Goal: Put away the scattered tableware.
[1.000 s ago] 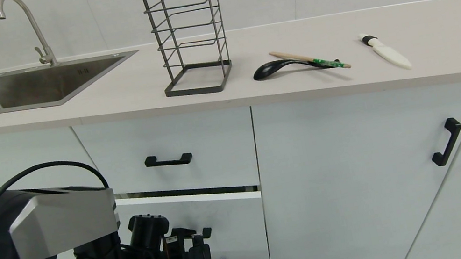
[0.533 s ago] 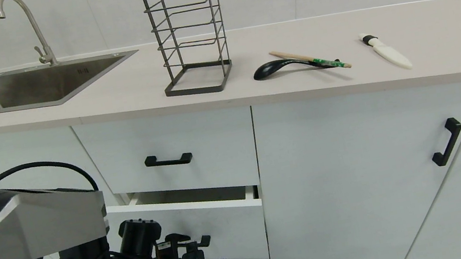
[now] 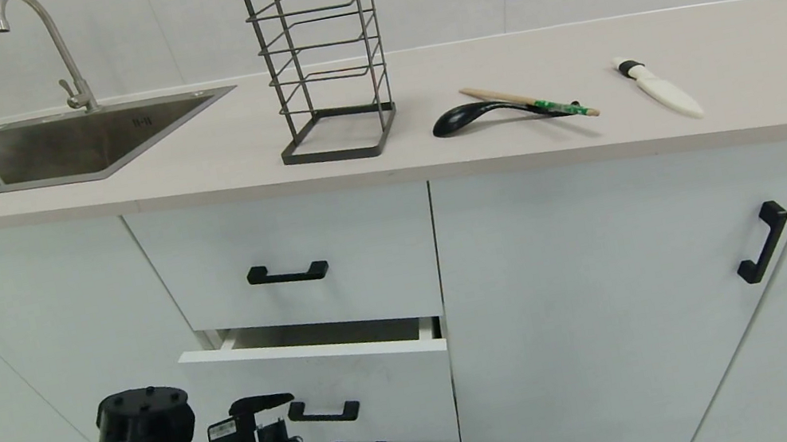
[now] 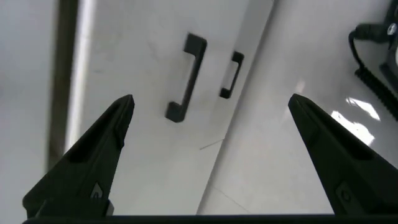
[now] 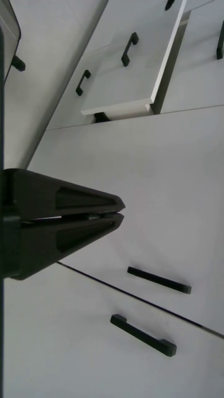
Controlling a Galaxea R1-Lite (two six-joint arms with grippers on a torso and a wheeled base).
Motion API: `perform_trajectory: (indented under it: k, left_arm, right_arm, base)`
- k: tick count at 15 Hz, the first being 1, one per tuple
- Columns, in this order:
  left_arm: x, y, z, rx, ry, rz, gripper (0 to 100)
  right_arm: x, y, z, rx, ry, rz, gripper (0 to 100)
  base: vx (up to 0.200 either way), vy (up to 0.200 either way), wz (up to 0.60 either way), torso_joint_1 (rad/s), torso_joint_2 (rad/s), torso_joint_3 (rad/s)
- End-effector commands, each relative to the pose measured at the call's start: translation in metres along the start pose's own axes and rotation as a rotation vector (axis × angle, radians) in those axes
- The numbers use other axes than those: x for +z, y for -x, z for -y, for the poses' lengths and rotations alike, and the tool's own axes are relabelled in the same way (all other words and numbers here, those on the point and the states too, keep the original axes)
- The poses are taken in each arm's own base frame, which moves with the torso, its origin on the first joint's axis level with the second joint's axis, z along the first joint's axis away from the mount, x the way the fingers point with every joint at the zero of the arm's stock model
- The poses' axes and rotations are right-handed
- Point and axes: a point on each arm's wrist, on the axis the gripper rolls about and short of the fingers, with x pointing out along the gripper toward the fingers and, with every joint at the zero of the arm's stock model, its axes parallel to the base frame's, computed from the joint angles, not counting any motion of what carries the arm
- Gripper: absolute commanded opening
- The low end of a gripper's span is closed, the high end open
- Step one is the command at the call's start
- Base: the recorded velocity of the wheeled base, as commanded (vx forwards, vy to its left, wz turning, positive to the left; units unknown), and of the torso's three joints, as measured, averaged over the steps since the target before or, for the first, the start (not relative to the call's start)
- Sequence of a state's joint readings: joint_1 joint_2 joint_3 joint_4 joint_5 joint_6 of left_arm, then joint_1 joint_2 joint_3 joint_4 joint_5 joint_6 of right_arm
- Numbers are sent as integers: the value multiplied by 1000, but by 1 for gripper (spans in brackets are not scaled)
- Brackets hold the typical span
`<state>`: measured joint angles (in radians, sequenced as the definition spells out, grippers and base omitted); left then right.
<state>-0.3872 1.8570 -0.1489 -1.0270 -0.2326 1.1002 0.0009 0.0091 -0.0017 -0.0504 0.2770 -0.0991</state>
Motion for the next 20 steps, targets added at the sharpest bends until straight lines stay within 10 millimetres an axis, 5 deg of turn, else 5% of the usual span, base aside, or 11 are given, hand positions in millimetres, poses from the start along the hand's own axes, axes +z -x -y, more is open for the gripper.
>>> perform_trajectory:
  k: [1,2,7,20]
  left_arm:
    - [16,3,-15,76,-22,65,100]
    - [16,3,-15,76,-22,65,100]
    - [22,-83,-43,65,-36,90,100]
    - [2,-123,-35,20,14,50,100]
  right_arm:
    - [0,0,0,1,0,-1,0]
    - [0,0,0,1,0,-1,0]
    - [0,0,0,1,0,-1,0]
    - [0,0,0,1,0,-1,0]
  base:
    - [0,0,0,0,0,0]
    - [0,0,0,0,0,0]
    - [0,0,0,0,0,0]
    - [0,0,0,0,0,0]
